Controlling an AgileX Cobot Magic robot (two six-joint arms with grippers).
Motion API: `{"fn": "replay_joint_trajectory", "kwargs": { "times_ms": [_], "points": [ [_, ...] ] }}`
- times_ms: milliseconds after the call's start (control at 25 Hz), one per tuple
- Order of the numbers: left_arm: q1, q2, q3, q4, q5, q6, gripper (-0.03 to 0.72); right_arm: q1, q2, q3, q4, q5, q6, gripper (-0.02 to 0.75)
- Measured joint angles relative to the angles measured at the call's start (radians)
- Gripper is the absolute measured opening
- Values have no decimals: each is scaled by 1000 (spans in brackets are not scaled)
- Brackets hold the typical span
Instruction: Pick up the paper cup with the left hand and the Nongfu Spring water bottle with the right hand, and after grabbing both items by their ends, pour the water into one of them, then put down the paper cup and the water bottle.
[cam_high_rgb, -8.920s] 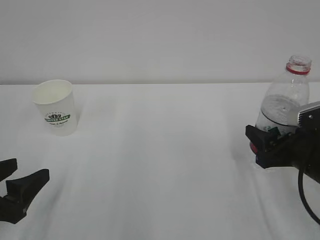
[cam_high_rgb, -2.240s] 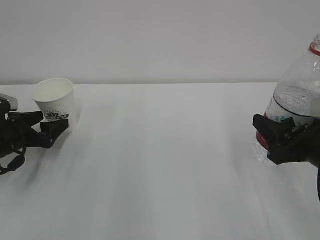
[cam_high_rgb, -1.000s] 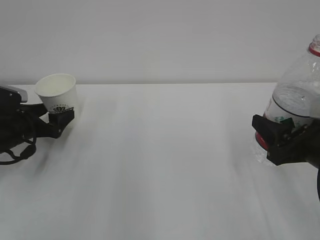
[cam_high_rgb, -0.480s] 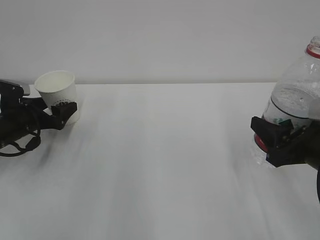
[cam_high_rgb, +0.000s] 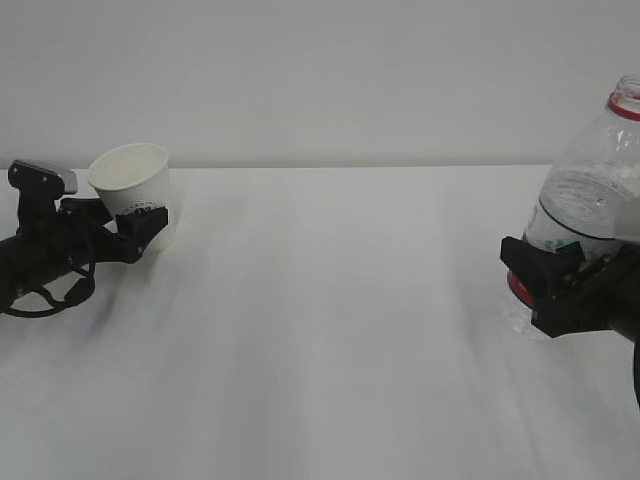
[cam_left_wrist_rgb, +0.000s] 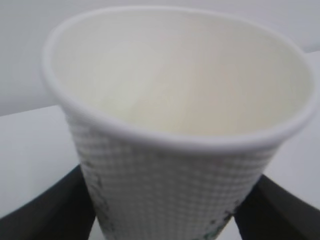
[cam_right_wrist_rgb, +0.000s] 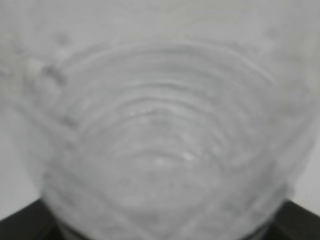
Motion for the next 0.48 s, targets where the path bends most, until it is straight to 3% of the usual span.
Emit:
{"fn": "replay_joint_trajectory", "kwargs": {
  "times_ms": [480],
  "points": [
    [0,-26,0,162,-18,-38,572,0,0,0,-1,13,1,503]
  ]
}}
